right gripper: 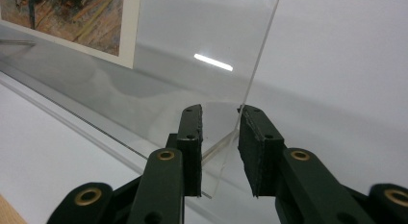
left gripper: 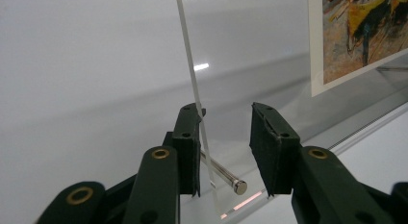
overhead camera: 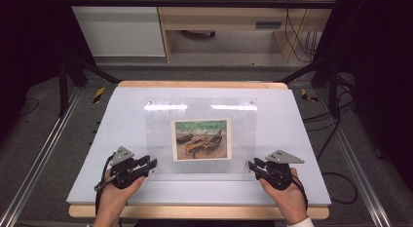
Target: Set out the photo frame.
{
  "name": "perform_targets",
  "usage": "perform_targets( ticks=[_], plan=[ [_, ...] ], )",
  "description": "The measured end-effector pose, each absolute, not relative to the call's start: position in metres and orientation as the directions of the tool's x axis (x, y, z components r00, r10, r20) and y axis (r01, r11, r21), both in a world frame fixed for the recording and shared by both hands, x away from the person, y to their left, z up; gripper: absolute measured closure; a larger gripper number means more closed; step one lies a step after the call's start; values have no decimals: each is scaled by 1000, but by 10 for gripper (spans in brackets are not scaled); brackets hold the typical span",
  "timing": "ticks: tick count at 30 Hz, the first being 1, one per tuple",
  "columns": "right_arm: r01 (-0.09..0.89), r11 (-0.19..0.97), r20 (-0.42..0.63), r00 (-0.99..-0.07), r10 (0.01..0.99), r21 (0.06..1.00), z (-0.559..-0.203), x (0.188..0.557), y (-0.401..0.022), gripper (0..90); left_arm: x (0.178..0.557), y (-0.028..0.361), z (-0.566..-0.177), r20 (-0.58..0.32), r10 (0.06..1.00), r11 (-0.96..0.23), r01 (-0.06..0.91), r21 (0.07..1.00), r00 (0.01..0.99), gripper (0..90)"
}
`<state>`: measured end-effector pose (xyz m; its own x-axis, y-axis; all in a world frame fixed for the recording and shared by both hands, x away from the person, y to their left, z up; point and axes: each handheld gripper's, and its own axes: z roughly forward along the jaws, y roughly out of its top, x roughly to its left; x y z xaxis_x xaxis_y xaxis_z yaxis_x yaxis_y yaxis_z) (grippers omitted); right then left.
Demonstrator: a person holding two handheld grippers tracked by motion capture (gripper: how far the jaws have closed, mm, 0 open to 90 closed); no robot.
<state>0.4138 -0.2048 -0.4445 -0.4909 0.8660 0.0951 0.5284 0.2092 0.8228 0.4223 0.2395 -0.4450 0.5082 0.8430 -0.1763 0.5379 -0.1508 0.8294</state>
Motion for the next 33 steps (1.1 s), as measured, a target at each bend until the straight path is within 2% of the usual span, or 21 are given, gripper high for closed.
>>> perform_targets(
  ticks=[8, 33],
  plan=[
    [532, 204, 104, -492, 864, 822, -446, 410, -207, 744, 419, 240, -446, -167, 843, -162, 537, 828, 512, 663],
    [542, 216, 98, -491, 866, 813, -449, 403, -206, 751, 412, 241, -448, -160, 836, -186, 546, 817, 525, 669]
  ],
)
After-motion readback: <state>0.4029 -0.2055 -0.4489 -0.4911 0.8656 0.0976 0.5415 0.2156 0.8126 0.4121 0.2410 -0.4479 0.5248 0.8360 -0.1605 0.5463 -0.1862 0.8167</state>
